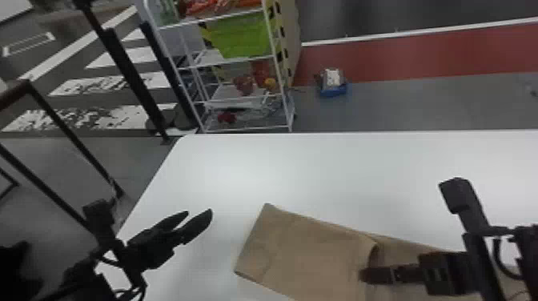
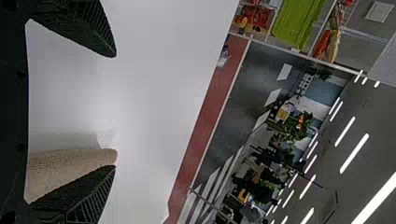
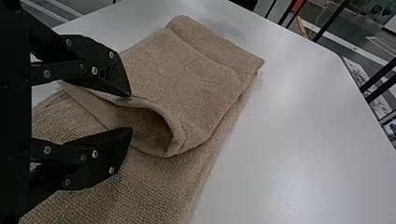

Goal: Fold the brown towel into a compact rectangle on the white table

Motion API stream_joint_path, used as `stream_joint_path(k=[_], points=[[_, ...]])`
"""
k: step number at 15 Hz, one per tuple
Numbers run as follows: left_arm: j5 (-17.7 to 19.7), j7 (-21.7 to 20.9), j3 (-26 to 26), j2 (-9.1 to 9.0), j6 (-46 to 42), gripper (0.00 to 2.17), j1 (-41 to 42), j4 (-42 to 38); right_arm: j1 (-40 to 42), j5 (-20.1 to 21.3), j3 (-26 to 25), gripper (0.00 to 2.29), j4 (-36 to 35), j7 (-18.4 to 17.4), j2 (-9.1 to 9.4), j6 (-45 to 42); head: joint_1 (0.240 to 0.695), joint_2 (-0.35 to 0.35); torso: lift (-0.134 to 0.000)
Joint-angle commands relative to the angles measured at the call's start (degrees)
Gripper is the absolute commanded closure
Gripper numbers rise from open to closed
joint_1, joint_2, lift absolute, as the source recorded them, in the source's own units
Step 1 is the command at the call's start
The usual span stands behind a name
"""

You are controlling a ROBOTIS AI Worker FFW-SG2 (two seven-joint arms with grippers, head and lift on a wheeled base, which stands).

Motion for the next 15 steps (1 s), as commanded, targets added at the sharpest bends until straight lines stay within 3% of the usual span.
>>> stream_joint_path(k=[1, 9, 13, 15], points=[[0.1, 0.0, 0.0, -0.15, 0.0, 0.02, 0.0, 0.0, -0.5, 1.7, 1.4, 0.74, 0.2, 0.0, 0.11, 0.8, 0.695, 0.35, -0.124], [0.0, 0.1, -0.2, -0.15, -0.2, 0.02, 0.0, 0.2, -1.0, 1.1, 1.0, 1.11, 1.7, 0.5, 0.55, 0.8, 0.695, 0.35, -0.124], [0.0, 0.1, -0.2, -0.15, -0.4, 0.02, 0.0, 0.4, -1.3, 0.9, 0.0, 1.18, 2.3, 0.7, 1.17, 0.8, 0.695, 0.35, -0.124], [0.0, 0.1, -0.2, -0.15, -0.4, 0.02, 0.0, 0.4, -1.3, -1.1, -2.0, 1.18, 2.5, 1.2, 1.75, 0.8, 0.695, 0.35, -0.124]])
